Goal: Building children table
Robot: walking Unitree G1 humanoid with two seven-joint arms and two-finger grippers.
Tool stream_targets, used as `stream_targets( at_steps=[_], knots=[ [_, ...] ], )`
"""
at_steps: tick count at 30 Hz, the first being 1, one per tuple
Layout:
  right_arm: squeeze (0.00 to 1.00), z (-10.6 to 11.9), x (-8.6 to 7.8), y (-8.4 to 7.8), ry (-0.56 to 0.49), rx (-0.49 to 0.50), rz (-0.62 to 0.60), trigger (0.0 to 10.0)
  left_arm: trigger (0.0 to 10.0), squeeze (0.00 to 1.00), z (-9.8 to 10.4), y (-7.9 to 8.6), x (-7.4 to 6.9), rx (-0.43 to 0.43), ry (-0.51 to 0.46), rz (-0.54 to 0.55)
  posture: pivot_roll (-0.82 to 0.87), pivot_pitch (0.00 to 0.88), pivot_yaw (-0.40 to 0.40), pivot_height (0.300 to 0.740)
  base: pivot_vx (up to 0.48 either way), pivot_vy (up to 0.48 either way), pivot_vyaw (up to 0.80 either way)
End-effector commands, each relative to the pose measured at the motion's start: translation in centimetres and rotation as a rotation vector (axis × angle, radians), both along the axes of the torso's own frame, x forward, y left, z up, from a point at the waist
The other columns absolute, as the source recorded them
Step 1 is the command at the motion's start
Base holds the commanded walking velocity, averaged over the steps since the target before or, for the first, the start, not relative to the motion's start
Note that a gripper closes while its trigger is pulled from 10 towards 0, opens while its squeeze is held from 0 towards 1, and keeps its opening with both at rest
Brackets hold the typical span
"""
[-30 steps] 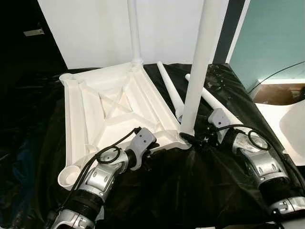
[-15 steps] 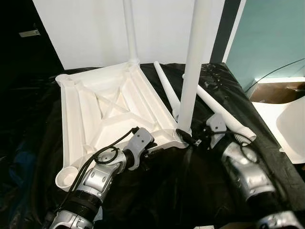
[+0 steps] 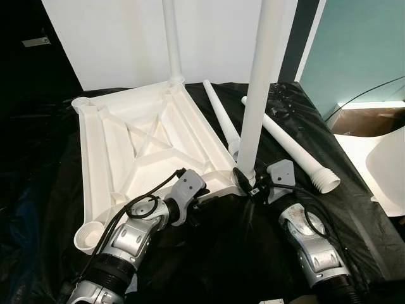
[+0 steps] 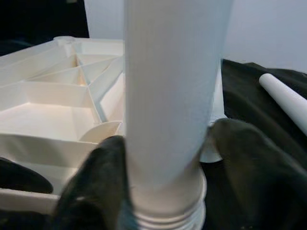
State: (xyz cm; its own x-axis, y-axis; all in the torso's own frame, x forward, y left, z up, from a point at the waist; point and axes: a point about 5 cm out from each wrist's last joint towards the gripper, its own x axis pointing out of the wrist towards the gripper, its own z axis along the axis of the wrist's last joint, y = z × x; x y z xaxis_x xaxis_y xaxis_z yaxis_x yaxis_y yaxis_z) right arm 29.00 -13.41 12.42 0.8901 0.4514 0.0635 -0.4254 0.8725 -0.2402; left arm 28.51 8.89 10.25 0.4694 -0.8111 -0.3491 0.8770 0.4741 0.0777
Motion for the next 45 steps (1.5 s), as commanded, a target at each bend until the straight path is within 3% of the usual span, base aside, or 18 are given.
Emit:
stream_targets(
  at_steps=[1, 2, 5, 6, 17, 18, 19, 20, 28, 33, 36, 40, 45],
  knots=[
    [1.0, -0.6, 0.6, -2.6, 0.06, -0.003, -0.079, 10.0, 10.0, 0.0, -2.0, 0.8, -0.8, 0.062, 0.091, -0.018, 0.0, 0.0, 0.02, 0.74, 0.0, 0.0, 0.0],
    [0.4, -0.3, 0.8, -2.6, 0.054, -0.021, -0.033, 10.0, 10.0, 0.0, -2.0, 0.8, -0.8, 0.061, 0.09, -0.019, 0.0, 0.0, 0.02, 0.74, 0.0, 0.0, 0.0],
    [0.4, -0.2, 1.0, -2.6, 0.049, -0.034, -0.001, 10.0, 10.0, 0.0, -2.0, 0.8, -0.8, 0.06, 0.09, -0.02, 0.0, 0.0, 0.02, 0.74, 0.0, 0.0, 0.0],
    [0.0, 0.4, 1.3, -2.7, 0.039, -0.059, 0.065, 10.0, 10.0, 0.0, -1.9, 0.7, -0.8, 0.059, 0.089, -0.019, 0.0, 0.0, 0.018, 0.74, 0.0, 0.0, 0.0],
    [0.0, 1.9, 2.4, -3.3, 0.078, -0.137, 0.284, 10.0, 10.0, 0.0, -1.9, 0.8, -0.8, 0.057, 0.087, -0.016, 0.0, 0.0, 0.018, 0.74, 0.0, 0.0, 0.0],
    [0.0, 1.8, 2.4, -3.4, 0.098, -0.15, 0.316, 2.7, 10.0, 0.0, -1.9, 0.8, -0.8, 0.056, 0.086, -0.016, 0.0, 0.0, 0.018, 0.74, 0.0, 0.0, 0.0],
    [0.0, 1.8, 2.4, -3.5, 0.111, -0.157, 0.335, 2.7, 10.0, 0.0, -1.8, 0.8, -0.7, 0.056, 0.086, -0.015, 0.0, 0.0, 0.016, 0.74, 0.0, 0.0, 0.0],
    [0.0, 1.7, 2.3, -3.7, 0.126, -0.163, 0.356, 0.0, 10.0, 0.0, -1.8, 0.8, -0.7, 0.056, 0.086, -0.015, 0.0, 0.0, 0.016, 0.74, 0.0, 0.0, 0.0],
    [0.0, 0.8, 2.2, -3.7, 0.174, -0.092, 0.337, 0.0, 10.0, 0.0, -1.9, 0.7, -0.8, 0.052, 0.086, -0.013, 0.0, 0.0, 0.013, 0.74, 0.0, 0.0, 0.0],
    [0.0, -0.5, 1.1, -3.2, 0.135, -0.003, 0.114, 0.0, 10.0, 0.0, -1.9, 0.6, -0.7, 0.051, 0.085, -0.013, 0.0, 0.0, 0.007, 0.74, 0.0, 0.0, 0.0],
    [0.0, -0.6, 0.9, -3.2, 0.117, 0.005, 0.064, 0.0, 10.0, 0.0, -1.9, 0.6, -0.7, 0.051, 0.084, -0.012, 0.0, 0.0, 0.006, 0.74, 0.0, 0.0, 0.0],
    [0.0, -1.4, 0.1, -2.6, 0.061, 0.057, -0.144, 0.0, 10.0, 0.0, -1.9, 0.6, -0.8, 0.049, 0.087, -0.014, 0.0, 0.0, 0.012, 0.74, 0.0, 0.0, 0.0],
    [0.0, -1.2, 0.1, -2.7, 0.034, 0.071, -0.224, 0.0, 10.0, 0.0, -1.9, 0.7, -0.9, 0.052, 0.088, -0.016, 0.0, 0.0, 0.014, 0.74, 0.0, 0.0, 0.0]
  ],
)
